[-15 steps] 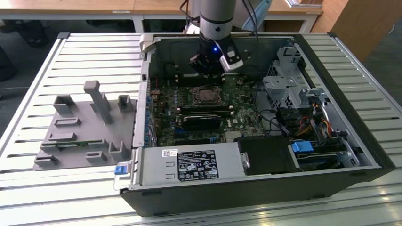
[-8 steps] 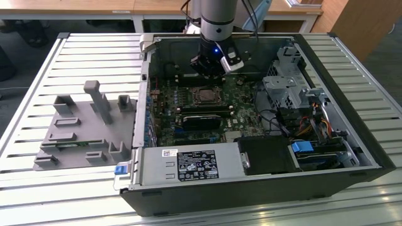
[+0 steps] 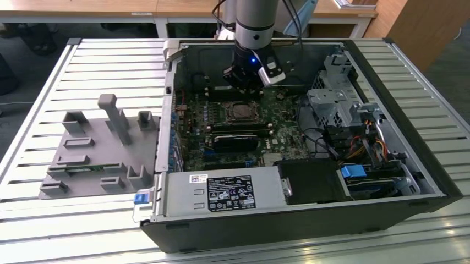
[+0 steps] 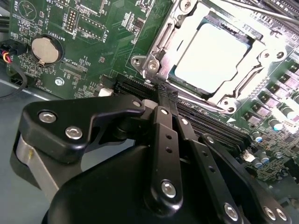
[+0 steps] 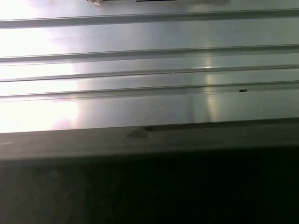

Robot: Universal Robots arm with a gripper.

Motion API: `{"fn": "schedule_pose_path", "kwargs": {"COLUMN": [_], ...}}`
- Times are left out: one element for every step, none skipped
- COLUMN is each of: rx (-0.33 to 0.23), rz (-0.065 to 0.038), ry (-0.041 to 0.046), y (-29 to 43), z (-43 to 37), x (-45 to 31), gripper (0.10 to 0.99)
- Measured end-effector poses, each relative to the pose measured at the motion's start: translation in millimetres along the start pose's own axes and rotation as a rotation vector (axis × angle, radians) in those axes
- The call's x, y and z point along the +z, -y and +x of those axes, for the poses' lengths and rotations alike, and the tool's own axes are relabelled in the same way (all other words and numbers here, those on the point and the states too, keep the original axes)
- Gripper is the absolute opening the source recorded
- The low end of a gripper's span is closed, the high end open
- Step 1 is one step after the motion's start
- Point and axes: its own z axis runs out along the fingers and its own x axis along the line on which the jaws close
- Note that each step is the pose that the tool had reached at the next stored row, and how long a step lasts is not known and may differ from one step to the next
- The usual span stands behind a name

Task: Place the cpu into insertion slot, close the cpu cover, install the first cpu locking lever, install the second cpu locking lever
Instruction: 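Install the first cpu locking lever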

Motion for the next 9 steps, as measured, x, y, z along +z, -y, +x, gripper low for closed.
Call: {"fn": "schedule_pose_path", "kwargs": {"rx": [0.000, 0.000, 0.000, 0.000, 0.000, 0.000, 0.000, 0.000, 0.000], "rz": [0.001, 0.001, 0.001, 0.000, 0.000, 0.000, 0.001, 0.000, 0.000], "ry": [-0.0001, 0.0001, 0.0002, 0.0005, 0.0005, 0.0005, 0.0004, 0.0004, 0.0004], "y": [0.0, 0.0, 0.0, -0.1, -0.1, -0.1, -0.1, -0.2, -0.2], "z": [0.0, 0.0, 0.0, 0.0, 0.0, 0.0, 0.0, 0.0, 0.0], "x": [0.1, 0.2, 0.2, 0.4, 0.4, 0.2, -0.2, -0.6, -0.7], "gripper": [0.106, 0.106, 0.106, 0.106, 0.106, 0.106, 0.106, 0.106, 0.106]}}
